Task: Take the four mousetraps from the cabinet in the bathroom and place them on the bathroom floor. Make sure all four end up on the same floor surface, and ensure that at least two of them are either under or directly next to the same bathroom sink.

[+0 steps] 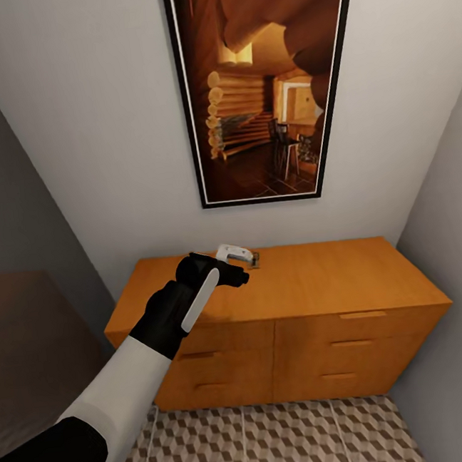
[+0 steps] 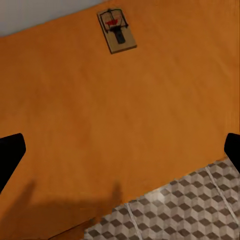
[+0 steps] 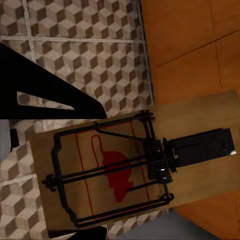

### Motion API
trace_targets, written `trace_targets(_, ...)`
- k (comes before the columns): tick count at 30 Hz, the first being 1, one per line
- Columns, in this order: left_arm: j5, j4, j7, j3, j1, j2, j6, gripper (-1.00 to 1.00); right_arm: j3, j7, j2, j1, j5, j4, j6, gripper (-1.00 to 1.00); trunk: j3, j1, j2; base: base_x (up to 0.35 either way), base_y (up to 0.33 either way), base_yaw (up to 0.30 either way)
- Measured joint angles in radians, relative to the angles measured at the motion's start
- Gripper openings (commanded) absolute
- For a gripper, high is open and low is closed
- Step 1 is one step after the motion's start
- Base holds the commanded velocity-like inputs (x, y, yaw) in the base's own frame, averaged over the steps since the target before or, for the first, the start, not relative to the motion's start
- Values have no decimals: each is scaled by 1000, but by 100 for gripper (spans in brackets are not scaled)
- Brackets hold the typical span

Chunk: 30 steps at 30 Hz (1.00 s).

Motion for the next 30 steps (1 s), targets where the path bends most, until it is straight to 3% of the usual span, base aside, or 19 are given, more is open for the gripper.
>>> trace_targets(12, 0, 9, -1, 0, 0, 0, 0, 100, 0, 0, 1, 0, 0, 0, 36, -100, 0, 0, 0, 218, -193, 0)
trace_targets(20, 0, 20, -1, 0, 0, 0, 0, 100, 0, 0, 1, 0, 0, 0, 52, -100, 0, 0, 0, 32, -29, 0)
trace_targets(30, 6, 109, 2, 10, 0, -2, -3, 100, 0, 0, 2, 0, 0, 0, 56, -100, 0, 0, 0, 0, 0, 0)
